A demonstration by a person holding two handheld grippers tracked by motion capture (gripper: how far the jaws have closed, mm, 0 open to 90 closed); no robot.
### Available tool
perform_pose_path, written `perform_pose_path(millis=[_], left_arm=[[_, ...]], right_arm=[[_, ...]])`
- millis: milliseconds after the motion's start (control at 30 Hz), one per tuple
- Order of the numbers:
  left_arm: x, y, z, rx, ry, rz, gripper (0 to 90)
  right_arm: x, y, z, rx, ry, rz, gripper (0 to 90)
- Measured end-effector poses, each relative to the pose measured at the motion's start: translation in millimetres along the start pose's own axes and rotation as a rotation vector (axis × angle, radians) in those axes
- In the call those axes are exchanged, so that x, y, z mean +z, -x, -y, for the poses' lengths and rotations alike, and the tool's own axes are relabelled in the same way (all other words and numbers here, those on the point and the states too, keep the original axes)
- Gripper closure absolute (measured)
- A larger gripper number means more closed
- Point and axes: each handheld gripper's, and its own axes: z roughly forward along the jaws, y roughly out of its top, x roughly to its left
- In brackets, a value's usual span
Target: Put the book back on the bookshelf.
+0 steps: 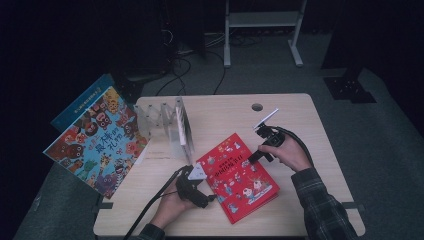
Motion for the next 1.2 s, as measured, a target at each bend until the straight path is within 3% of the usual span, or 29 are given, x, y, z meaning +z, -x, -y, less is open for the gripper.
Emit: perform_pose_path(millis=[133,233,300,433,700,1000,1133,1200], left_arm=[[-0.2,-0.4,0.1,0.000,0.000,0.002,0.0],[-0.1,-0.3,0.2,-0.003,0.003,0.003,0.0],[-0.1,-0.2,0.2,-0.003,0.003,0.003,0.0],[-0.3,-0.4,0.1,-0.002,0.000,0.003,0.0],[-0.5,-0.5,0.1,0.000,-0.002,0.004,0.0],[-0.6,-1.0,0.4,-0.002,0.002,0.005,0.0],[-1.1,-2.6,0.8,-0.004,0.000,0.002,0.0],[-1.1,-2.8,0.7,-0.004,0.000,0.002,0.0]], right_arm=[[-5.0,0.9,0.4,-0.006,0.031,-0.068,68.1],[-6.1,-6.4,-2.5,-0.038,0.038,-0.115,68.4],[-5.8,-14.0,-6.2,-0.045,0.026,-0.088,67.5],[-5.3,-18.0,-11.6,-0.044,0.007,-0.081,67.7],[-4.3,-17.2,-14.0,-0.014,-0.022,-0.112,68.9],[-3.5,-21.9,-13.7,-0.016,-0.022,-0.163,72.9],[-7.7,-26.5,-14.5,-0.014,0.015,-0.245,80.8],[-8.8,-29.6,-15.3,-0.017,0.016,-0.244,81.2]])
